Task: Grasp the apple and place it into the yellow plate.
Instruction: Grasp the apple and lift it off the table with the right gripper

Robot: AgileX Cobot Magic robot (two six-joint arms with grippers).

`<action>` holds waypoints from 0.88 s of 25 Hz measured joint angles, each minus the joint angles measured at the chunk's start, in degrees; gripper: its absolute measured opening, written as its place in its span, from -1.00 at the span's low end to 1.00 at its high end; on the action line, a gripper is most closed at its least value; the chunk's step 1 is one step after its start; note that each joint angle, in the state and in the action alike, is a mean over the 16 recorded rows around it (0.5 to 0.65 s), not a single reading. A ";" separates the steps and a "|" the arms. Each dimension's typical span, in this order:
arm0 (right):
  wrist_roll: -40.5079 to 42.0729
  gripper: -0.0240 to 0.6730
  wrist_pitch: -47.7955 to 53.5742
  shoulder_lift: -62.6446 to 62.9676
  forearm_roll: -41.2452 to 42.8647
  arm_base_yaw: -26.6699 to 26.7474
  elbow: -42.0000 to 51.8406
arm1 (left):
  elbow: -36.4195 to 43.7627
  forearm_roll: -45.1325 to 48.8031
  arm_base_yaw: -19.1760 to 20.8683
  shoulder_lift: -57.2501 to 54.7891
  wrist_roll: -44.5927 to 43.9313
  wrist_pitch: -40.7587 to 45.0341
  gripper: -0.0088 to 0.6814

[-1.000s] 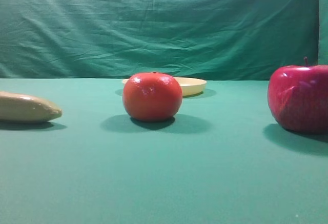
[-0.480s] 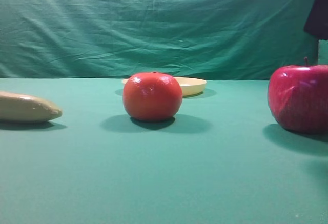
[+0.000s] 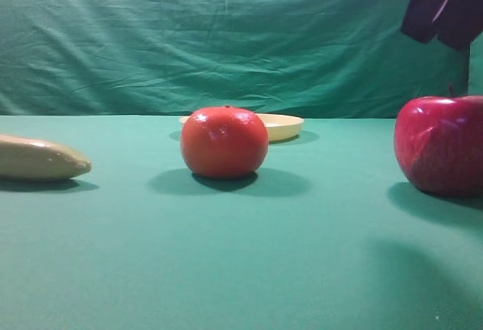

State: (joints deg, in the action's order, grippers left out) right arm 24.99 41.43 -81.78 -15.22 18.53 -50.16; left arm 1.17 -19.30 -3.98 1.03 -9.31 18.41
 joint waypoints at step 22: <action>-3.57 0.54 -4.13 -13.33 3.23 0.01 -7.62 | 0.00 0.00 0.00 0.00 0.00 0.00 -0.52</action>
State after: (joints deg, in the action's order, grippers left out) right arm 21.43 37.30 -95.11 -11.99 18.54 -57.79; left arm 1.17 -19.30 -3.98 1.03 -9.31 18.41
